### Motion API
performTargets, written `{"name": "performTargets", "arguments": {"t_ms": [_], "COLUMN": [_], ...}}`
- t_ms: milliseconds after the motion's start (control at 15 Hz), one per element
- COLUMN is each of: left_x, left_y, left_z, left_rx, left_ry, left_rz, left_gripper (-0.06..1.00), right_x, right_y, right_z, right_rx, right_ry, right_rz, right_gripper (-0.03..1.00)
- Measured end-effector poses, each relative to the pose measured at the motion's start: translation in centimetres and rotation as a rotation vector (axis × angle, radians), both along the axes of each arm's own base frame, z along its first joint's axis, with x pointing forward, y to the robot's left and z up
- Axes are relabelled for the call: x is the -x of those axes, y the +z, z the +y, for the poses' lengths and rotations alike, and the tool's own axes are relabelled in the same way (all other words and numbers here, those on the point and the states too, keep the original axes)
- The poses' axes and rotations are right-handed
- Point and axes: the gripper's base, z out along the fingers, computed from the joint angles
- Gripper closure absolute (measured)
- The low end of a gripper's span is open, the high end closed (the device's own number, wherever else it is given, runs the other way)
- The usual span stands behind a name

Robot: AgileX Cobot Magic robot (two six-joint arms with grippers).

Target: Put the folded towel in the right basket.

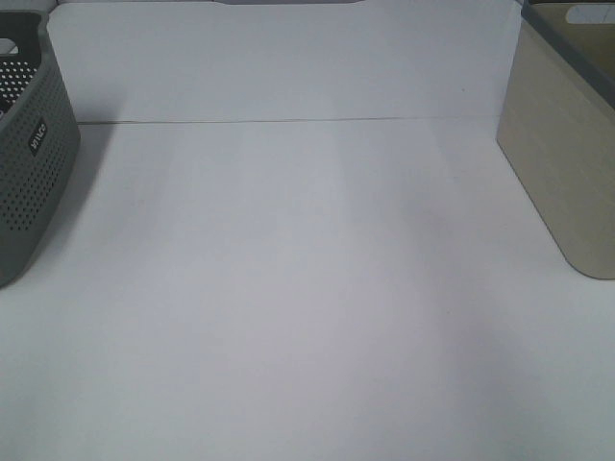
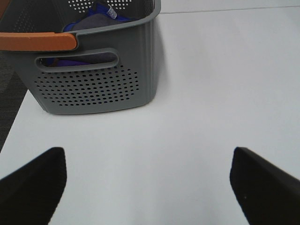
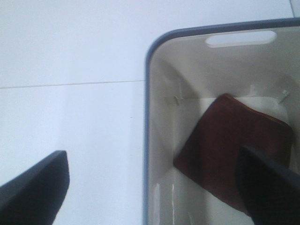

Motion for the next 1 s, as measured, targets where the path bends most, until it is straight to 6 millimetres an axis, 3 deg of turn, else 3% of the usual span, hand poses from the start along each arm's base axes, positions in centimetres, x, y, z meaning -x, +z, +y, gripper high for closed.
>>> {"name": "performTargets", "arguments": {"t_ms": [200, 267, 333, 467, 733, 800, 1000], "left_x": [0.0, 0.0, 0.0, 0.0, 0.0, 0.0, 0.0], "left_y": [0.0, 0.0, 0.0, 0.0, 0.0, 0.0, 0.0], "left_z": [0.0, 0.0, 0.0, 0.0, 0.0, 0.0, 0.0], "left_rx": [0.000, 0.000, 0.000, 0.000, 0.000, 0.000, 0.000], "left_ry": [0.000, 0.000, 0.000, 0.000, 0.000, 0.000, 0.000], "left_rz": [0.000, 0.000, 0.000, 0.000, 0.000, 0.000, 0.000], "left_gripper": [0.06, 0.06, 0.06, 0.06, 0.06, 0.06, 0.06], "right_x": [3.0, 5.3, 6.7, 9.5, 16.2, 17.0, 22.4], "right_y": [0.8, -0.4, -1.2, -2.9, -6.8, -7.4, -9.7], "right_z": [5.9, 8.7, 9.5, 9.9, 8.6, 8.5, 7.9], "right_rx": [0.055, 0.102, 0.126, 0.136, 0.195, 0.197, 0.200], "right_ry": [0.129, 0.197, 0.220, 0.219, 0.199, 0.200, 0.203], "right_rz": [0.027, 0.096, 0.135, 0.211, 0.355, 0.375, 0.417], "right_gripper": [0.05, 0.05, 0.05, 0.05, 0.05, 0.05, 0.05]}}
